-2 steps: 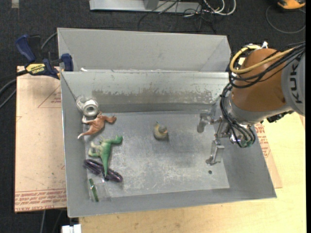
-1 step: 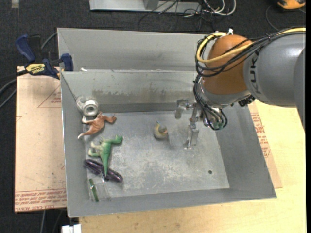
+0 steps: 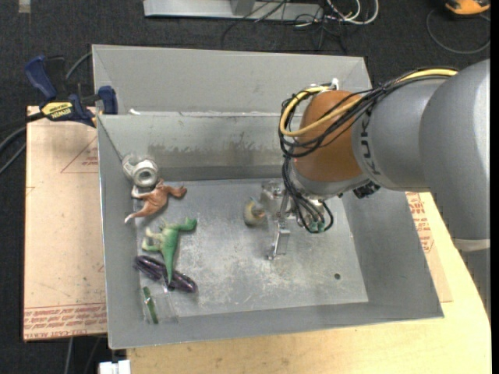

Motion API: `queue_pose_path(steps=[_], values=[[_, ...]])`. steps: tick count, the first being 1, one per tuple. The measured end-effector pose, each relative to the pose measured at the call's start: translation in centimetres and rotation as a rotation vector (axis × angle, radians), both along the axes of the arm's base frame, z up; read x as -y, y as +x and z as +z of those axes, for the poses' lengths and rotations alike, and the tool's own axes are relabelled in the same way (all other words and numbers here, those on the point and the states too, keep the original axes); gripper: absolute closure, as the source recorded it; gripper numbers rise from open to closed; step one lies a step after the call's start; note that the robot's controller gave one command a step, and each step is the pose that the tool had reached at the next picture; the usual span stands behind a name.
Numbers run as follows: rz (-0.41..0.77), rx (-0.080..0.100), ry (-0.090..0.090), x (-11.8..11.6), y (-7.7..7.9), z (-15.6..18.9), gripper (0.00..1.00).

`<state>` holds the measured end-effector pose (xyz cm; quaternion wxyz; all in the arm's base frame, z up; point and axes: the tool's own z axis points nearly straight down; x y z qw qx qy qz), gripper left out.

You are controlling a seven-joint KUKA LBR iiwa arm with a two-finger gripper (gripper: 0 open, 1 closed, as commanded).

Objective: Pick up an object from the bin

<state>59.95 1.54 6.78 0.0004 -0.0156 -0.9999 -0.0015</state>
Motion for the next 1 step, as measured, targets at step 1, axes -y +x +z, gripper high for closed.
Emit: queue_pose_path(steps=[1], values=[[-0.073, 0.001, 0.002, -1.86, 4.34, 1.26, 1.0]])
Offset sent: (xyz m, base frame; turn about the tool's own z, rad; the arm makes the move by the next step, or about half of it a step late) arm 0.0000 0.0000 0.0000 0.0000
